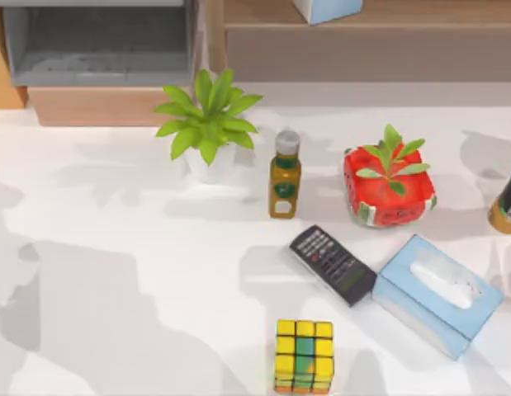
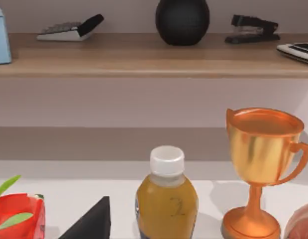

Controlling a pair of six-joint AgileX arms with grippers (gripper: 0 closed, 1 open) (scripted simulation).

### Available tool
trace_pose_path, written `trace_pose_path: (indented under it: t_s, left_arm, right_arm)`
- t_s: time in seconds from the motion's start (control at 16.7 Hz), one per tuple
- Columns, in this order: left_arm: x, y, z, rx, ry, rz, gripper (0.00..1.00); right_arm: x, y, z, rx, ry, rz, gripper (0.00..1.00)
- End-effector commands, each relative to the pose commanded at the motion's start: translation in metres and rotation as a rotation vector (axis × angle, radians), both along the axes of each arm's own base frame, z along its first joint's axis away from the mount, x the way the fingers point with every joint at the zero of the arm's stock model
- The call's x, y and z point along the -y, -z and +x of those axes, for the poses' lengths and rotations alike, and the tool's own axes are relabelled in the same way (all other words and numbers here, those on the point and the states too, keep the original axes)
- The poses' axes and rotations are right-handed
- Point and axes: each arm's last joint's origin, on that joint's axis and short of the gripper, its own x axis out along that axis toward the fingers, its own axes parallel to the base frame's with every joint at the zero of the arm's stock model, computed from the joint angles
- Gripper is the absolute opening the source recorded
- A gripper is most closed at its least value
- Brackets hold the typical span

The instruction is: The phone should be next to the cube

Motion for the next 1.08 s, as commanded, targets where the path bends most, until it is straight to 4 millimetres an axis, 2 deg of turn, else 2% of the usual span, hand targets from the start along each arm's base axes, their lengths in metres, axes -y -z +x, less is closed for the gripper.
trace_pose_path:
  t_s: [0.18,0.3,0.66,0.96,1.08]
  left_arm:
    - [-0.018,0.017,0.022,-0.11,0.023,-0.029,1.0]
    - [-0.024,0.022,0.03,-0.14,0.03,-0.037,1.0]
    - [-0.025,0.025,0.032,-0.146,0.034,-0.039,1.0]
    - [-0.026,0.057,0.032,-0.142,0.032,-0.037,1.0]
    - [-0.026,0.064,0.032,-0.146,0.032,-0.039,1.0]
  right_arm:
    - [0.0,0.0,0.0,0.0,0.0,0.0,1.0]
    - [0.0,0.0,0.0,0.0,0.0,0.0,1.0]
    - [0.0,0.0,0.0,0.0,0.0,0.0,1.0]
    - [0.0,0.0,0.0,0.0,0.0,0.0,1.0]
    - [0.0,0.0,0.0,0.0,0.0,0.0,1.0]
